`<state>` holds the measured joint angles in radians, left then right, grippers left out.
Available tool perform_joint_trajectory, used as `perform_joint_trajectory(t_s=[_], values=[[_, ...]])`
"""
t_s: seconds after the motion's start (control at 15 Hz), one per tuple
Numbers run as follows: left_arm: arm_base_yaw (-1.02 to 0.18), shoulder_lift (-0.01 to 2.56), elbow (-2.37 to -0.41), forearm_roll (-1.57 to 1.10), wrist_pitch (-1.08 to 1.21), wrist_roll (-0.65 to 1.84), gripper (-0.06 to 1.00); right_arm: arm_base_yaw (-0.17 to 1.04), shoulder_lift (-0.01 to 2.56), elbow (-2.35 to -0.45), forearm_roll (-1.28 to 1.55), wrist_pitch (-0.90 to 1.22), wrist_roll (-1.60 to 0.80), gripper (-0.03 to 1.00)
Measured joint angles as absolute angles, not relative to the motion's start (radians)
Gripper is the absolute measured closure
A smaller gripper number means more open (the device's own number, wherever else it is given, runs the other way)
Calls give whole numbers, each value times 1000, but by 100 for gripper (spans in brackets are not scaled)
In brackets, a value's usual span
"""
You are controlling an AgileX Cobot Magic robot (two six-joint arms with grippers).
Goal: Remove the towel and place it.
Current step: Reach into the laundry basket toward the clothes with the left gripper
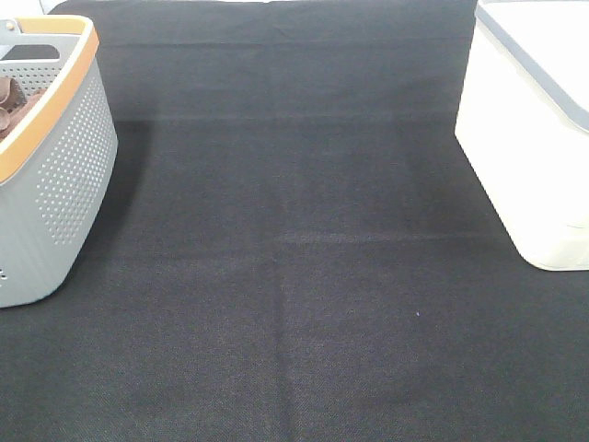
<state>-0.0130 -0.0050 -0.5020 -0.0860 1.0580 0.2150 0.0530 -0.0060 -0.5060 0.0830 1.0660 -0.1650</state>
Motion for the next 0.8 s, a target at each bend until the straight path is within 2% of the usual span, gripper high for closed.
perform_joint_trajectory(t_s=[0.8], values=[[-13,-5,-502,-86,1058,215,24,53,-6,-506,83,1066,-165,33]])
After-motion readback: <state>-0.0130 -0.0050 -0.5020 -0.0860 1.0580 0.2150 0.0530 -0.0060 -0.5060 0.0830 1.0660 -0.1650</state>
